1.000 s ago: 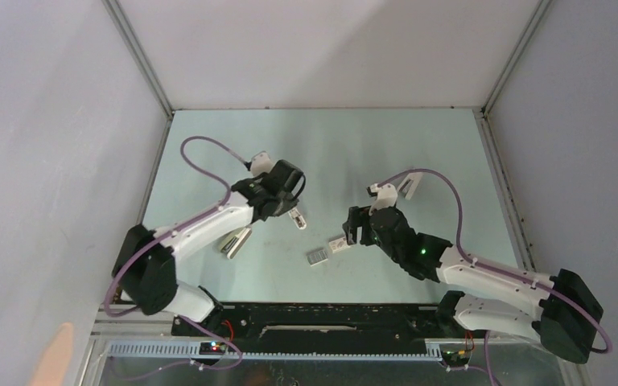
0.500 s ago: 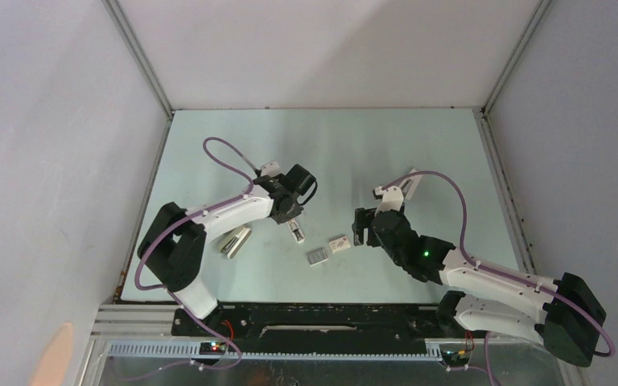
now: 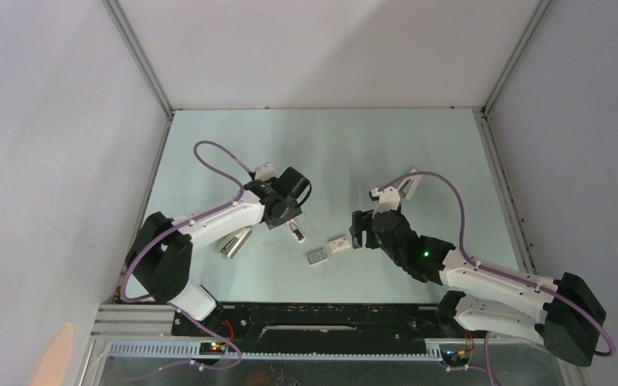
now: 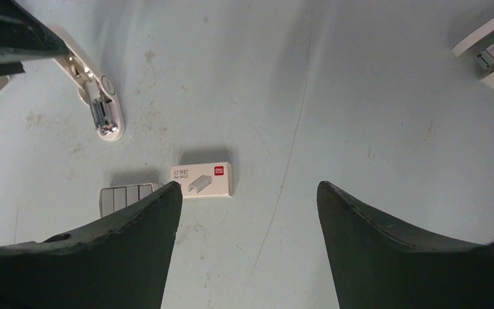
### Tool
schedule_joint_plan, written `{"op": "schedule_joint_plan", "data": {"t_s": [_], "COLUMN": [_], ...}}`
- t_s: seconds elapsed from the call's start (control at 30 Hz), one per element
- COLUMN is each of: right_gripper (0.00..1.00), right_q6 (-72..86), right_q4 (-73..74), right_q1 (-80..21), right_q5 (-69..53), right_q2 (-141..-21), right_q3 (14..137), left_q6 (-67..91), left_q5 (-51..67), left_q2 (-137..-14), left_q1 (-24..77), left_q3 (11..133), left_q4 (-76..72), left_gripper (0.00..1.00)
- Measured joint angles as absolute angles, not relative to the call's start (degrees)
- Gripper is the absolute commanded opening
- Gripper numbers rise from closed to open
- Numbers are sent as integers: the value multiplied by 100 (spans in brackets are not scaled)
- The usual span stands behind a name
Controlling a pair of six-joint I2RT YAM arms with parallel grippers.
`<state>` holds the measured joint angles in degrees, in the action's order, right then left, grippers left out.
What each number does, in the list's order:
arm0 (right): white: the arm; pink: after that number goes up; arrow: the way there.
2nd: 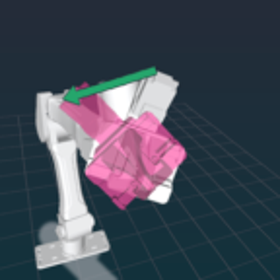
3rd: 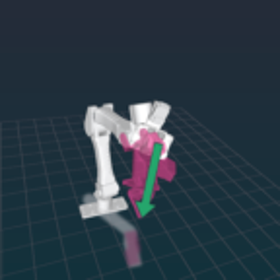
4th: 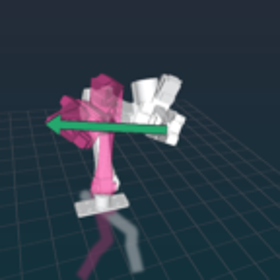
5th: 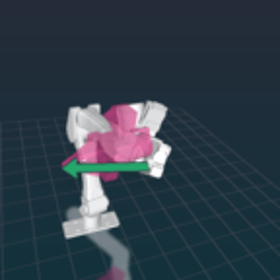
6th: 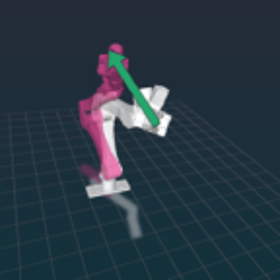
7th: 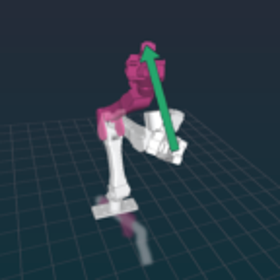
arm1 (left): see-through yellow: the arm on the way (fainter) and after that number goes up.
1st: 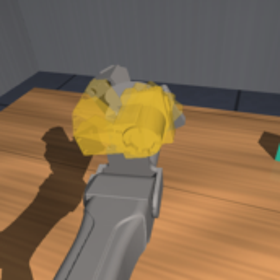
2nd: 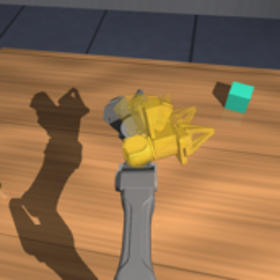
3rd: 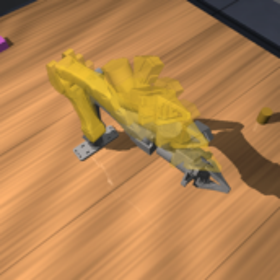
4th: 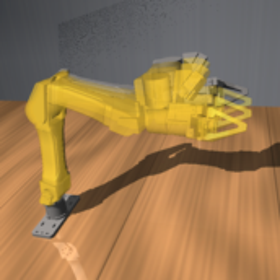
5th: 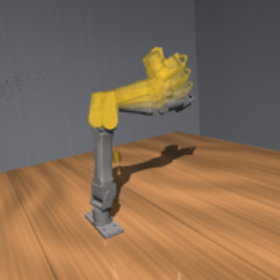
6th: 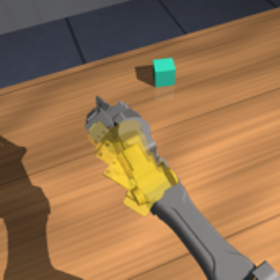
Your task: Load the staples into the stapler
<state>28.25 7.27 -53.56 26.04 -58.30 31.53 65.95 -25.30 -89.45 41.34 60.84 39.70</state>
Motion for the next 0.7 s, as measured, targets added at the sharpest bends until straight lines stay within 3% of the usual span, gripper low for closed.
{"op": "schedule_joint_plan", "data": {"t_s": [0.43, 0.6, 0.7], "right_gripper": [75, 74, 73], "right_q6": [2827, 3017, 3092], "right_q4": [1376, 1798, 1916], "right_q1": [-5537, -4757, -4016], "right_q5": [2001, 2078, 2121], "right_q2": [-6090, -6202, -6276], "right_q3": [3557, 3868, 3913], "left_q6": [5658, 4694, 4104], "left_q5": [-2545, -2539, -2536], "left_q2": [-6547, -5535, -4967], "left_q1": [4134, 4136, 4136], "left_q3": [5380, 5092, 4982], "left_q4": [3651, 3461, 3439], "left_gripper": [87, 99, 100]}}
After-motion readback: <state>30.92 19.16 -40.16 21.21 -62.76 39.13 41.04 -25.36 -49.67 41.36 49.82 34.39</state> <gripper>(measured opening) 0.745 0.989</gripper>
